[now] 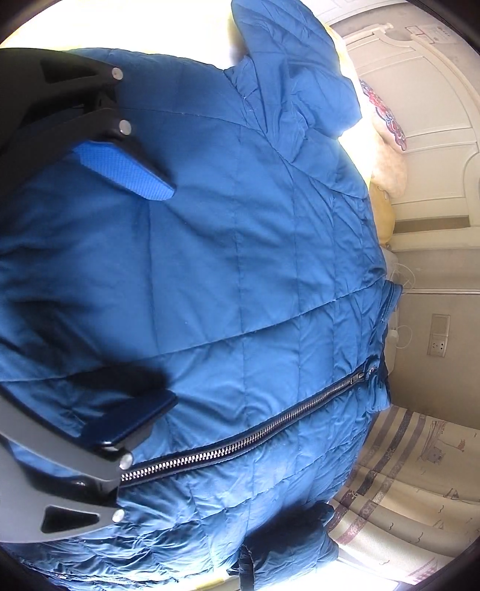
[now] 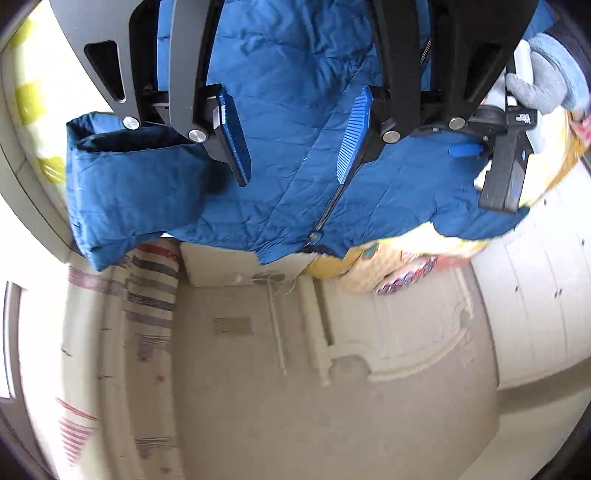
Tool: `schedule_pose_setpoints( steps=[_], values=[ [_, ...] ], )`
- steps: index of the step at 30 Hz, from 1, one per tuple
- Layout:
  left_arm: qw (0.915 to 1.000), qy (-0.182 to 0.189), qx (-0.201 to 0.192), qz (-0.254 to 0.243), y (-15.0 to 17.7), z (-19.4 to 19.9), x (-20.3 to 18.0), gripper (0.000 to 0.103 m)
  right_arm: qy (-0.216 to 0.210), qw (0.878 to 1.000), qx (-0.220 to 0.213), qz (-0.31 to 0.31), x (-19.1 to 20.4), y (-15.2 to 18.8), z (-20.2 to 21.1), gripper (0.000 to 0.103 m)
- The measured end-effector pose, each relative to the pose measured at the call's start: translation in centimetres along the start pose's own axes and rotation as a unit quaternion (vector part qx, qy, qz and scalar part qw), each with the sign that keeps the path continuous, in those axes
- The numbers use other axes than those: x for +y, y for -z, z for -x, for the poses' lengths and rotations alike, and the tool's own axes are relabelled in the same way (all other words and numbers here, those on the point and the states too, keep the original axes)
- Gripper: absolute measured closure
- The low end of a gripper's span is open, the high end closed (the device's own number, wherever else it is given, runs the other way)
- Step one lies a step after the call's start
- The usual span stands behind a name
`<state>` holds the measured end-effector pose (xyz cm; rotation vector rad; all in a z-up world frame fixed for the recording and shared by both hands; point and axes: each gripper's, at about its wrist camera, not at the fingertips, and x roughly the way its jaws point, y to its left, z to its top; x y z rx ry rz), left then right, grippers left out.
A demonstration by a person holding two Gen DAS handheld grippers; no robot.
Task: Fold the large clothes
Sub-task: 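Grasp the jacket side edge with the right tool and fold it toward the zipper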
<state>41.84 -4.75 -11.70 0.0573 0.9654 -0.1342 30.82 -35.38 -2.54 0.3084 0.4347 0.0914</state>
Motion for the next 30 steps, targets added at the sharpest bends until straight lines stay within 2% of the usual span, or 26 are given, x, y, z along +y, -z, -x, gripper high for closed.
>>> schedule_pose_setpoints(
  steps=[1, 3, 5, 7, 10, 12, 13, 14, 15, 16, 17, 19, 22, 24, 25, 26, 27, 28, 30],
  values=[
    [1.0000, -0.002, 0.000, -0.001, 0.0, 0.0, -0.1, 0.002, 0.018, 0.999, -0.016, -0.045, -2.5, -0.6, 1.0, 0.038],
    [1.0000, -0.006, 0.001, -0.004, 0.0, -0.1, -0.2, 0.002, 0.007, 0.994, -0.019, -0.106, -6.1, -0.7, 2.2, 0.038],
    [1.0000, -0.007, 0.002, -0.005, 0.0, -0.1, -0.2, 0.002, 0.002, 0.994, -0.003, -0.107, -7.5, -0.8, 2.1, 0.038],
    [0.9999, -0.009, 0.002, -0.005, 0.0, -0.1, -0.3, 0.002, -0.005, 0.996, 0.023, -0.089, -7.9, -1.0, 0.6, 0.034],
    [0.9999, -0.013, 0.002, -0.006, 0.0, -0.1, -0.3, 0.002, 0.020, 0.995, 0.053, -0.082, -8.6, -1.8, -2.6, 0.030],
    [0.9999, -0.013, 0.001, -0.006, 0.0, -0.1, -0.3, 0.002, 0.049, 0.990, 0.069, -0.112, -10.0, -1.6, -4.6, 0.029],
    [0.9999, -0.013, 0.001, -0.005, 0.0, -0.1, -0.3, 0.002, 0.040, 0.986, 0.083, -0.141, -10.9, -1.2, -5.4, 0.029],
    [0.9999, -0.013, 0.001, -0.005, 0.0, -0.1, -0.3, 0.002, 0.012, 0.980, 0.094, -0.173, -11.4, -1.0, -6.1, 0.030],
    [0.9999, -0.014, 0.001, -0.005, 0.0, -0.1, -0.3, 0.002, -0.018, 0.977, 0.091, -0.192, -11.3, -1.0, -6.4, 0.047],
    [0.9999, -0.015, 0.001, -0.005, 0.0, -0.1, -0.3, 0.002, -0.015, 0.979, 0.083, -0.186, -10.3, -1.4, -6.3, 0.057],
    [0.9999, -0.016, 0.001, -0.005, 0.0, -0.2, -0.3, 0.002, -0.011, 0.984, 0.073, -0.164, -8.6, -2.2, -6.2, 0.079],
    [0.9998, -0.017, 0.001, -0.003, -0.1, -0.2, -0.2, 0.002, -0.018, 0.990, 0.051, -0.129, -4.3, -4.0, -6.2, 0.079],
    [0.9999, -0.015, -0.001, 0.001, -0.1, -0.1, -0.1, 0.002, -0.041, 0.995, 0.049, -0.080, 3.4, -6.6, -8.0, 0.080],
    [0.9999, -0.012, -0.002, 0.003, -0.1, -0.1, 0.1, 0.002, -0.070, 0.994, 0.071, -0.048, 8.4, -7.2, -10.4, 0.072],
    [0.9999, -0.010, -0.003, 0.005, -0.1, 0.0, 0.1, 0.002, -0.098, 0.990, 0.095, -0.032, 10.5, -7.2, -11.8, 0.070],
    [1.0000, -0.006, -0.004, 0.006, -0.1, 0.0, 0.2, 0.002, -0.131, 0.984, 0.118, -0.020, 12.3, -6.9, -12.9, 0.051],
    [1.0000, -0.002, -0.004, 0.008, -0.1, 0.0, 0.3, 0.002, -0.145, 0.981, 0.128, -0.011, 13.6, -6.5, -13.3, 0.027],
    [0.9999, 0.001, -0.005, 0.010, -0.1, 0.1, 0.4, 0.002, -0.150, 0.981, 0.124, -0.002, 14.4, -6.1, -13.1, 0.024],
    [0.9998, 0.011, -0.008, 0.014, -0.1, 0.2, 0.7, 0.002, -0.162, 0.981, 0.102, 0.018, 14.6, -5.2, -11.5, 0.024]
  ],
)
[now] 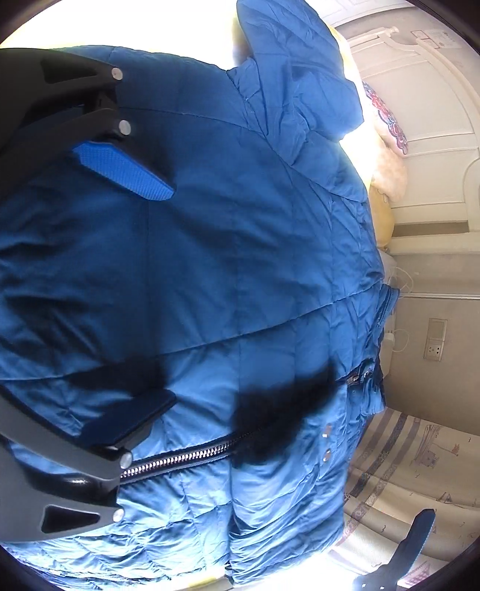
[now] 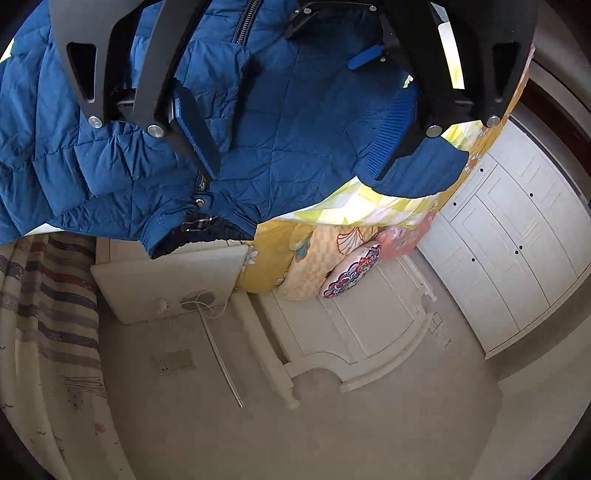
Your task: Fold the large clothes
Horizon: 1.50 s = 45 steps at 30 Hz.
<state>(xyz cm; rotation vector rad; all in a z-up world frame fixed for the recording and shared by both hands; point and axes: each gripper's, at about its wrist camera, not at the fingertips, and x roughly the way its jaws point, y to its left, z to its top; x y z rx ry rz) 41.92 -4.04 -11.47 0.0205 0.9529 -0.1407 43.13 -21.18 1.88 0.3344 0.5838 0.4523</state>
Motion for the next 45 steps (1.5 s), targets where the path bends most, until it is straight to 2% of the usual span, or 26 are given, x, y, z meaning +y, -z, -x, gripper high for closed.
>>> schedule_pose_setpoints(
  steps=[2, 4, 6, 7, 9, 11, 13, 15, 16, 18, 19, 20, 21, 22, 23, 25, 31, 35, 38, 41, 45],
  values=[
    [0.9999, 0.010, -0.002, 0.005, 0.0, 0.1, 0.2, 0.002, 0.022, 0.999, -0.030, 0.012, -0.8, 1.4, 2.6, 0.024],
    [0.9998, 0.019, 0.000, 0.008, -0.1, 0.2, 0.4, 0.002, 0.049, 0.997, -0.062, 0.003, -3.4, 3.2, 6.2, 0.024],
    [0.9990, 0.041, 0.001, 0.021, -0.3, 0.7, 0.6, 0.002, 0.117, 0.989, -0.085, -0.011, -6.6, 5.2, 9.5, 0.024],
    [0.9971, 0.069, -0.002, 0.034, -0.4, 1.2, 0.6, 0.003, 0.148, 0.985, -0.088, -0.022, -8.3, 6.2, 10.8, 0.024],
    [0.9899, 0.129, -0.014, 0.057, -1.0, 2.3, 0.0, 0.003, 0.199, 0.975, -0.076, -0.055, -11.6, 8.1, 12.2, 0.024],
    [0.9856, 0.157, -0.028, 0.054, -2.2, 3.1, -1.9, 0.003, 0.247, 0.964, -0.051, -0.080, -13.8, 9.8, 12.5, 0.024],
    [0.9864, 0.157, -0.034, 0.036, -3.4, 3.0, -4.7, 0.002, 0.267, 0.958, -0.041, -0.102, -15.1, 11.0, 12.6, 0.024],
    [0.9886, 0.147, -0.012, 0.027, -4.4, 1.2, -7.2, 0.002, 0.278, 0.953, -0.040, -0.111, -15.7, 11.9, 12.3, 0.024],
    [0.9890, 0.144, 0.004, 0.032, -4.8, -0.2, -8.1, 0.002, 0.283, 0.952, -0.038, -0.109, -15.8, 12.1, 12.0, 0.024],
    [0.9898, 0.128, 0.031, 0.053, -5.1, -2.9, -8.9, 0.009, 0.282, 0.953, -0.029, -0.109, -16.1, 12.3, 11.5, 0.024],
    [0.9906, 0.121, 0.024, 0.059, -5.1, -3.4, -9.1, 0.010, 0.280, 0.953, -0.027, -0.110, -16.1, 12.3, 11.2, 0.024],
    [0.9914, 0.118, 0.005, 0.056, -5.1, -3.3, -9.4, 0.024, 0.275, 0.954, -0.029, -0.114, -16.3, 12.4, 11.3, 0.024],
    [0.9928, 0.111, -0.003, 0.045, -5.1, -3.2, -9.9, 0.032, 0.270, 0.955, -0.032, -0.120, -16.5, 12.5, 11.4, 0.024],
    [0.9940, 0.104, -0.013, 0.032, -5.2, -2.7, -10.3, 0.064, 0.263, 0.956, -0.036, -0.128, -16.8, 12.6, 11.5, 0.024],
    [0.9957, 0.088, -0.018, 0.025, -5.3, -2.2, -10.6, 0.073, 0.260, 0.955, -0.040, -0.137, -17.0, 12.9, 11.8, 0.024],
    [0.9923, 0.117, -0.030, 0.027, -6.0, -0.7, -10.0, 0.081, 0.257, 0.953, -0.045, -0.151, -17.4, 12.9, 12.0, 0.024],
    [0.9820, 0.158, -0.087, 0.058, -9.0, 6.4, -5.5, 0.083, 0.256, 0.954, -0.045, -0.150, -17.3, 12.8, 11.9, 0.024],
    [0.9830, 0.130, -0.113, 0.063, -9.8, 9.9, -1.0, 0.083, 0.256, 0.954, -0.043, -0.153, -17.3, 12.8, 11.8, 0.024],
    [0.9859, 0.081, -0.125, 0.075, -9.0, 11.0, 3.2, 0.083, 0.255, 0.954, -0.044, -0.153, -17.4, 12.8, 11.9, 0.024],
    [0.9880, 0.043, -0.111, 0.099, -7.4, 10.1, 7.7, 0.083, 0.255, 0.954, -0.044, -0.154, -17.4, 12.8, 11.9, 0.024],
    [0.9936, 0.037, -0.056, 0.091, -4.5, 7.1, 11.0, 0.077, 0.253, 0.954, -0.042, -0.156, -17.7, 12.8, 11.8, 0.024]
  ],
)
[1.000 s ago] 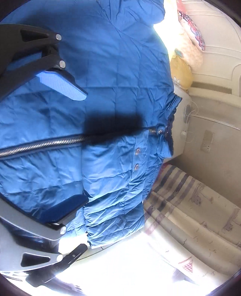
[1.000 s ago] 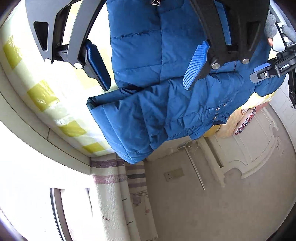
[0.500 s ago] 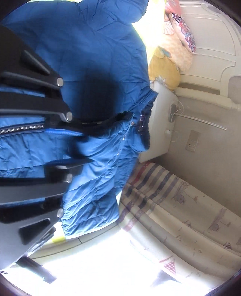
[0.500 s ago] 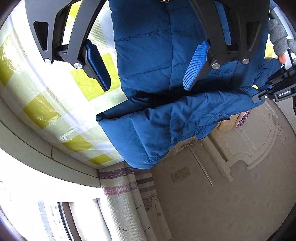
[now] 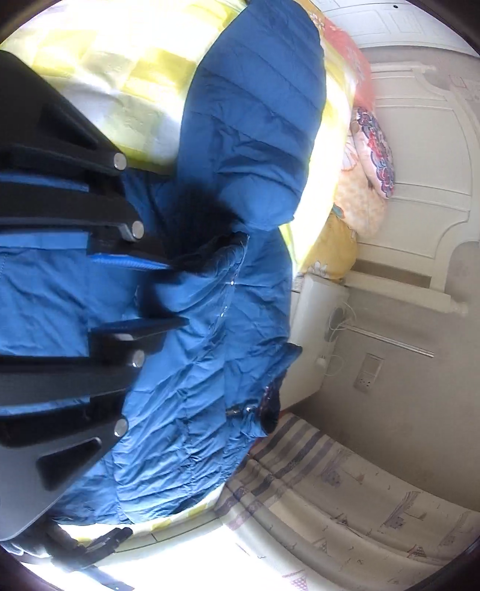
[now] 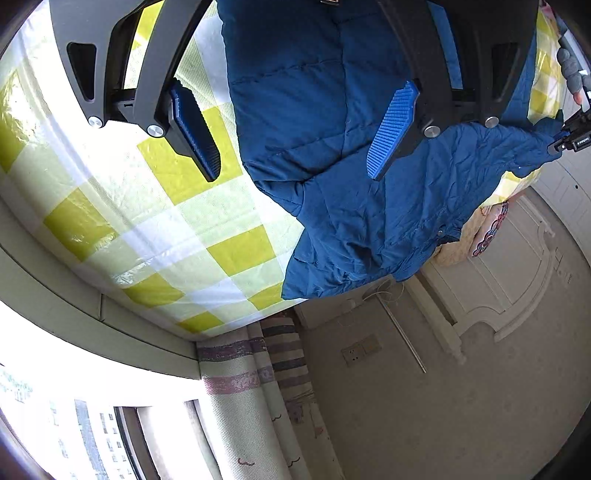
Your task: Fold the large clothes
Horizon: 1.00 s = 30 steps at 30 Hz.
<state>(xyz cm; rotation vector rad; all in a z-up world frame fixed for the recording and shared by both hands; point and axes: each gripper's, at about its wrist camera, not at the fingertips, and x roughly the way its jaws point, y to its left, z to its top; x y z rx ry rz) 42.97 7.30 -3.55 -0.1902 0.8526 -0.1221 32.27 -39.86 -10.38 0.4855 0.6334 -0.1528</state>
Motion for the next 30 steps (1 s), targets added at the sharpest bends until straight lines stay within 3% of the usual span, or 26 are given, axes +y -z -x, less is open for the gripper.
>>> schedule_pose_setpoints(
  steps=[3, 5, 7, 9, 11, 13, 15, 17, 19, 22, 26, 30],
  values=[
    [0.9978, -0.058, -0.013, -0.031, 1.6, -0.7, 0.3, 0.059, 0.002, 1.000, 0.001, 0.000, 0.0, -0.1, -0.1, 0.024],
    [0.9938, -0.079, -0.072, -0.030, 1.6, 1.2, 0.2, 0.038, 0.003, 1.000, 0.002, 0.001, 0.0, -0.1, -0.2, 0.024],
    [0.9874, -0.071, -0.141, -0.007, 0.9, 3.6, -0.1, 0.027, 0.005, 1.000, 0.003, 0.001, 0.1, 0.0, -0.2, 0.024],
    [0.9840, -0.053, -0.170, -0.001, -0.3, 4.6, -1.5, 0.024, 0.006, 1.000, 0.003, 0.003, 0.2, 0.0, -0.2, 0.024],
    [0.9875, -0.065, -0.139, -0.036, -1.5, 2.6, -3.6, 0.022, 0.007, 1.000, 0.002, 0.005, 0.3, 0.1, -0.2, 0.024],
    [0.9901, -0.093, -0.078, -0.070, -1.5, -1.1, -4.9, 0.022, 0.007, 1.000, 0.000, 0.004, 0.3, 0.1, -0.1, 0.024],
    [0.9893, -0.123, -0.031, -0.073, -0.4, -4.8, -4.8, 0.022, 0.006, 1.000, -0.002, 0.003, 0.2, 0.2, 0.1, 0.024],
    [0.9907, -0.117, 0.028, -0.064, 1.4, -8.2, -3.9, 0.020, 0.005, 1.000, -0.002, 0.003, 0.2, 0.2, 0.1, 0.024],
    [0.9880, -0.128, 0.018, -0.084, 2.5, -8.7, -4.3, 0.018, 0.008, 1.000, 0.000, 0.005, 0.3, 0.1, 0.1, 0.024],
    [0.9884, -0.122, 0.025, -0.087, 2.5, -9.1, -4.3, 0.012, 0.045, 0.999, -0.007, 0.020, 1.3, -0.2, 0.4, 0.024],
    [0.9909, -0.109, 0.021, -0.076, 2.3, -8.9, -4.0, 0.009, 0.044, 0.996, -0.033, 0.076, 5.3, -2.4, 0.3, 0.024],
    [0.9903, -0.115, 0.017, -0.077, 2.3, -8.8, -4.4, 0.009, 0.034, 0.989, 0.011, 0.146, 10.3, -4.6, -3.9, 0.024]
  ],
)
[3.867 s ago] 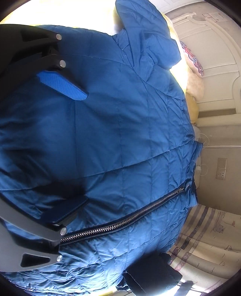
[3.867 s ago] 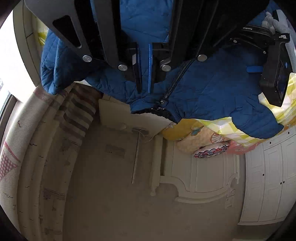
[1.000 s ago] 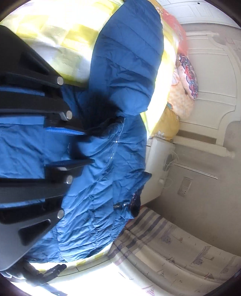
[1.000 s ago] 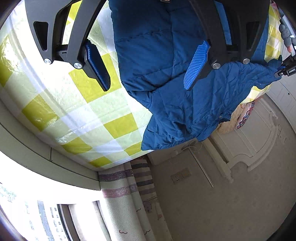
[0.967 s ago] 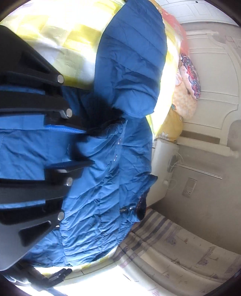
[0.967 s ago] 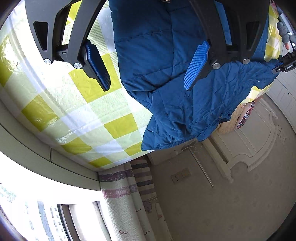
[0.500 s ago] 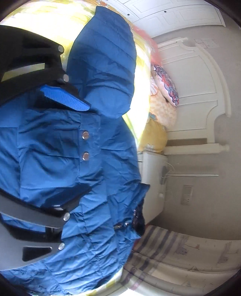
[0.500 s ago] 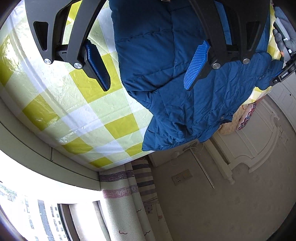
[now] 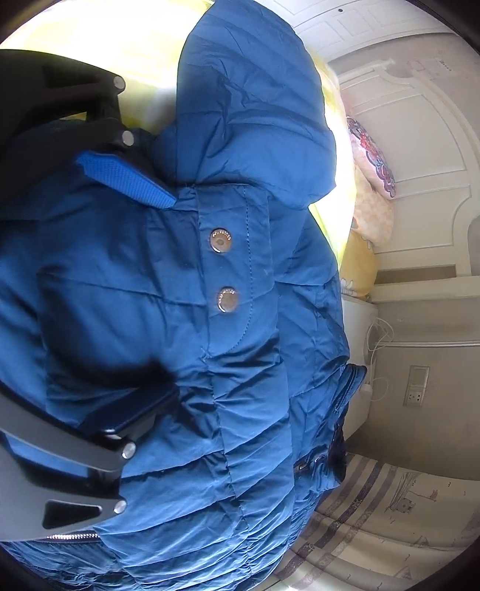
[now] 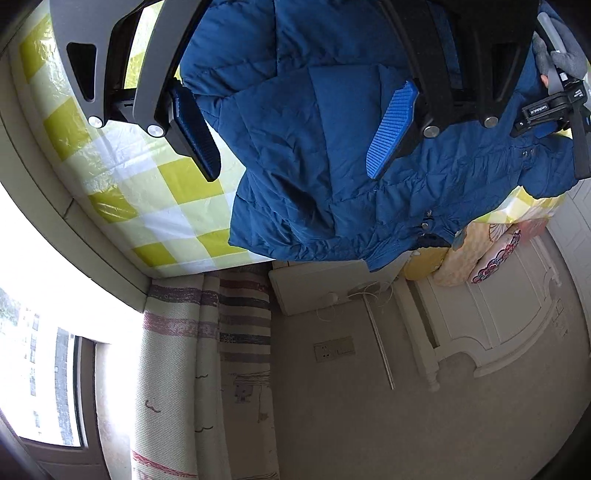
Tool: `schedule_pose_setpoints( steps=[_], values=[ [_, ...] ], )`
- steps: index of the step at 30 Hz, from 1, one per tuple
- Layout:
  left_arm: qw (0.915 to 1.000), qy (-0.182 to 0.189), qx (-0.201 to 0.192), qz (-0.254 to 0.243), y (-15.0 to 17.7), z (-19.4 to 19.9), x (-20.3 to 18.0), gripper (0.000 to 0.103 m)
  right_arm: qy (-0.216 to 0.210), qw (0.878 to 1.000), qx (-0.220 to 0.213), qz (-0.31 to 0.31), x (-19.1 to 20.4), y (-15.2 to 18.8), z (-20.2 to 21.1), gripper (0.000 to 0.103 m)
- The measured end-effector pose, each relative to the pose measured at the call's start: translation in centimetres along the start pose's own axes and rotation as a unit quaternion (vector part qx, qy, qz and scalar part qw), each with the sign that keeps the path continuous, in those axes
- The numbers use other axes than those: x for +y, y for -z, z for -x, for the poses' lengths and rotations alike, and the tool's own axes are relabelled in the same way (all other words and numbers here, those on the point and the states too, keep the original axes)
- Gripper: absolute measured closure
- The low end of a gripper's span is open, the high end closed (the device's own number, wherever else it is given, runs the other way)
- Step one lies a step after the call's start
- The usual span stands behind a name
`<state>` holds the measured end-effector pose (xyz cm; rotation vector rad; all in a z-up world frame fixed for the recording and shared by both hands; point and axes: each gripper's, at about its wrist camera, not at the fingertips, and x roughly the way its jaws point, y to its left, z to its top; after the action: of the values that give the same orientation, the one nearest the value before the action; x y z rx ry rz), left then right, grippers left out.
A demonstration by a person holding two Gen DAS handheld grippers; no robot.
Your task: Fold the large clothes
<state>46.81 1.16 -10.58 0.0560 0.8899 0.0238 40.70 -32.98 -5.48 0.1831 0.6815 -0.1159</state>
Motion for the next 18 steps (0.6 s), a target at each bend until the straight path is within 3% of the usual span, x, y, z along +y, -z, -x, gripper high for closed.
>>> schedule_pose_setpoints(
  steps=[3, 5, 6, 10, 13, 16, 18],
  values=[
    [1.0000, -0.001, -0.002, 0.001, 0.2, 0.2, 0.1, 0.009, -0.021, 0.998, 0.051, 0.041, 2.3, -0.7, -3.9, 0.024],
    [1.0000, -0.001, -0.004, 0.001, 0.3, 0.4, 0.1, 0.009, 0.018, 0.992, 0.103, 0.071, 2.6, 0.2, -6.8, 0.027],
    [1.0000, 0.001, -0.008, 0.001, 0.3, 0.6, 0.2, 0.009, 0.009, 0.989, 0.129, 0.067, 2.1, 1.0, -8.0, 0.026],
    [0.9986, 0.026, -0.044, 0.011, 0.6, 1.9, 0.8, 0.009, -0.028, 0.991, 0.130, 0.021, 0.2, 0.2, -7.0, 0.029],
    [0.9972, 0.045, -0.048, 0.034, 0.5, 1.9, 1.6, 0.009, -0.037, 0.996, 0.086, -0.002, -0.6, -1.9, -5.3, 0.029],
    [0.9964, 0.055, -0.043, 0.048, 0.4, 1.7, 2.0, 0.009, -0.020, 0.998, 0.050, 0.024, 0.7, -4.6, -5.3, 0.029],
    [0.9966, 0.052, -0.044, 0.047, 0.4, 1.7, 1.8, 0.009, -0.012, 0.997, 0.059, 0.054, 2.3, -5.9, -7.1, 0.029]
  ],
)
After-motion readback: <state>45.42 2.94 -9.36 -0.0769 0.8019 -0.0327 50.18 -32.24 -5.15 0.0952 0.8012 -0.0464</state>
